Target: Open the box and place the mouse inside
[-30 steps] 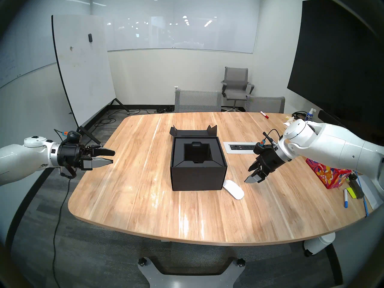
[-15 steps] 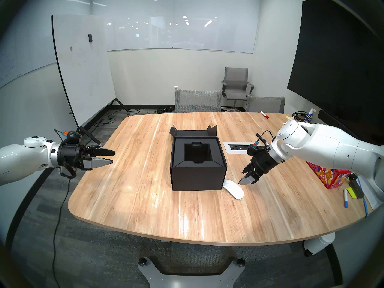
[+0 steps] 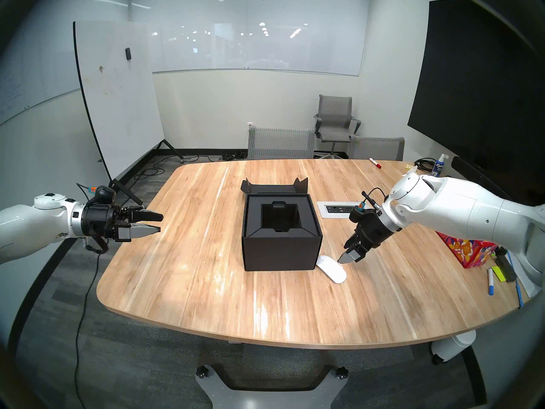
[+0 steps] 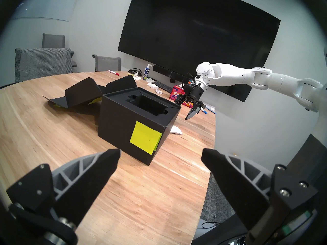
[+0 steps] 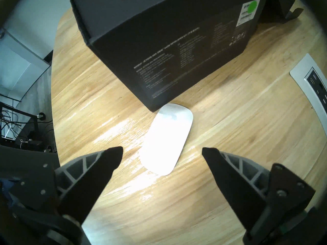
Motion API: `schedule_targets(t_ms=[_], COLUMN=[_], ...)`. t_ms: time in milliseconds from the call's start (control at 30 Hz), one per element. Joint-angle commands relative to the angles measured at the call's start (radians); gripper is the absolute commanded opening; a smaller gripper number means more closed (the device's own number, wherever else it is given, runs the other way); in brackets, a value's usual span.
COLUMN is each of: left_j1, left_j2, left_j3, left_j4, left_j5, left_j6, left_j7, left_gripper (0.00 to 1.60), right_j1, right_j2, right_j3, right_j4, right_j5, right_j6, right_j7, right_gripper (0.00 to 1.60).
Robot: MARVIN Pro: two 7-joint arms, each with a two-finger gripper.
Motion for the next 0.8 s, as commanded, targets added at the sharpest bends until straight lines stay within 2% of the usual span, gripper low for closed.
schedule_targets(t_ms=[0, 767], left_j1=[-0.011, -0.011], left_j2=[-0.002, -0.002], left_j3=[-0.011, -0.011], left_j4=[-0.002, -0.002], left_j5=[-0.008, -0.009], left_j6=[0.001, 0.001], left_j7=[0.000, 0.000], left_gripper=[1.60, 1.60], right_j1=[-0.004, -0.036], right_j2=[-0.028, -0.088], right_j3=[0.011, 0.007], right_j4=[0.019, 0.078], right_j5=[0.011, 0.024], right_j6=[-0.020, -0.023], right_j7=[0.009, 0.019], right_gripper=[1.60, 1.60])
